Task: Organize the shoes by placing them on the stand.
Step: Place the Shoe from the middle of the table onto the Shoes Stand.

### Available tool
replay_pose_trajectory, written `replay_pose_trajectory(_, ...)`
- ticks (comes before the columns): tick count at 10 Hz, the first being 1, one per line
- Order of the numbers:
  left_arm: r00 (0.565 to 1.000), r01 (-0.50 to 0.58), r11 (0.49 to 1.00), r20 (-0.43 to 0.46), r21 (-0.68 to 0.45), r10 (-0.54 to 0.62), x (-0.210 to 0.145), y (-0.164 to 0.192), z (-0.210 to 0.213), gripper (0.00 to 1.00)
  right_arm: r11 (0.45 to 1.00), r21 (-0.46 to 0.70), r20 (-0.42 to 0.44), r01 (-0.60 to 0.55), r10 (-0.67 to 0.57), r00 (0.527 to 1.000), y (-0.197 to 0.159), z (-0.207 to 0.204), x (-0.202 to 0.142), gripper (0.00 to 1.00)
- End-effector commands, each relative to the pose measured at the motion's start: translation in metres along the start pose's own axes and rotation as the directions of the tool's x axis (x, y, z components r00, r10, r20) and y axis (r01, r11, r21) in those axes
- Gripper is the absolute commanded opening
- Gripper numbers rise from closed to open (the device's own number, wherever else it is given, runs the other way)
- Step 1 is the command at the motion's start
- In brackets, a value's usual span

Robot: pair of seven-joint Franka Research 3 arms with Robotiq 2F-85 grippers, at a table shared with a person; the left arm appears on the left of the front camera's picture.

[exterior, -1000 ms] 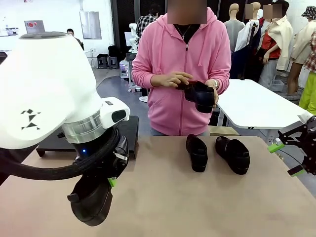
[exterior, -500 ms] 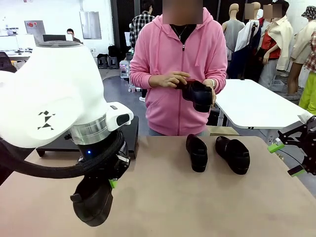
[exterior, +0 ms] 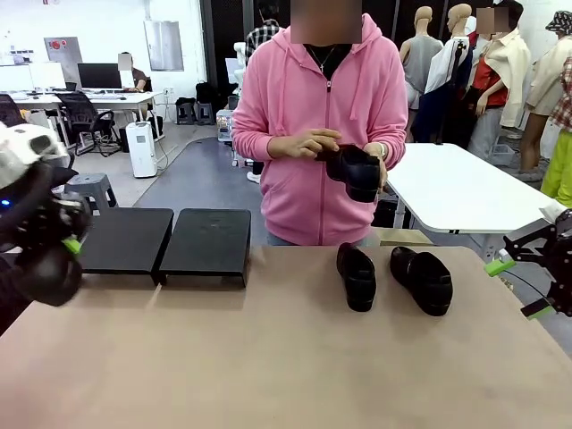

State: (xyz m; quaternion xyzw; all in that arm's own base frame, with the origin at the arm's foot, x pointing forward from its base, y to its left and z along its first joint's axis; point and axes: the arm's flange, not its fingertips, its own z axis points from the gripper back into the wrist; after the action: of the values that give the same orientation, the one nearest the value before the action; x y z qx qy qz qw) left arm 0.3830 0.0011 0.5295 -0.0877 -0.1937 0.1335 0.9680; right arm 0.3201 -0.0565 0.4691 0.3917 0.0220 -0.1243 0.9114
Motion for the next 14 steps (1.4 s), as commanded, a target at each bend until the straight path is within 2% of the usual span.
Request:
replay_pose_trajectory(1, 1.000, 0.013, 1.000, 0.012, -0.001, -0.013, 0.059, -0.014, -0.049, 0.00, 1.000, -0.011, -0.008, -0.003, 0.003, 1.000, 0.000, 0.004, 0.001, 1.00)
replay_pose_trajectory(2, 0.998, 0.004, 0.998, 0.069, 0.068, -0.009, 0.078, -0.004, -0.067, 0.00, 1.000, -0.011, -0.008, -0.003, 0.003, 1.000, 0.000, 0.004, 0.001, 1.00)
replay_pose_trajectory(3, 0.998, 0.000, 0.996, 0.062, 0.091, -0.006, 0.086, -0.004, -0.074, 0.00, 1.000, -0.011, -0.008, -0.003, 0.003, 1.000, 0.000, 0.004, 0.001, 1.00)
replay_pose_trajectory(4, 0.995, -0.077, 0.997, 0.061, 0.006, 0.076, 0.088, -0.008, -0.065, 0.00, 1.000, -0.011, -0.008, -0.003, 0.003, 1.000, 0.000, 0.004, 0.001, 1.00)
replay_pose_trajectory(5, 0.999, -0.006, 0.999, 0.048, 0.050, 0.004, 0.078, 0.015, -0.082, 0.00, 1.000, -0.011, -0.008, -0.003, 0.003, 1.000, 0.000, 0.004, 0.001, 1.00)
replay_pose_trajectory(9, 0.999, -0.022, 0.999, 0.038, 0.048, 0.020, 0.084, 0.008, -0.091, 0.00, 1.000, -0.011, -0.008, -0.003, 0.003, 1.000, 0.000, 0.004, 0.001, 1.00)
replay_pose_trajectory(11, 0.986, -0.015, 0.992, 0.169, 0.122, -0.006, 0.139, 0.002, -0.094, 0.00, 1.000, -0.011, -0.008, -0.003, 0.003, 1.000, 0.000, 0.004, 0.001, 1.00)
replay_pose_trajectory(12, 0.975, 0.035, 0.988, 0.211, 0.153, -0.068, 0.166, -0.010, -0.098, 0.00, 1.000, -0.011, -0.008, -0.003, 0.003, 1.000, 0.000, 0.004, 0.001, 1.00)
replay_pose_trajectory(13, 0.971, 0.092, 0.971, 0.195, 0.219, -0.136, 0.186, -0.024, -0.107, 0.00, 1.000, -0.011, -0.008, -0.003, 0.003, 1.000, 0.000, 0.004, 0.001, 1.00)
replay_pose_trajectory(14, 0.960, 0.141, 0.962, 0.206, 0.232, -0.191, 0.203, -0.038, -0.119, 0.00, 1.000, -0.011, -0.008, -0.003, 0.003, 1.000, 0.000, 0.004, 0.001, 1.00)
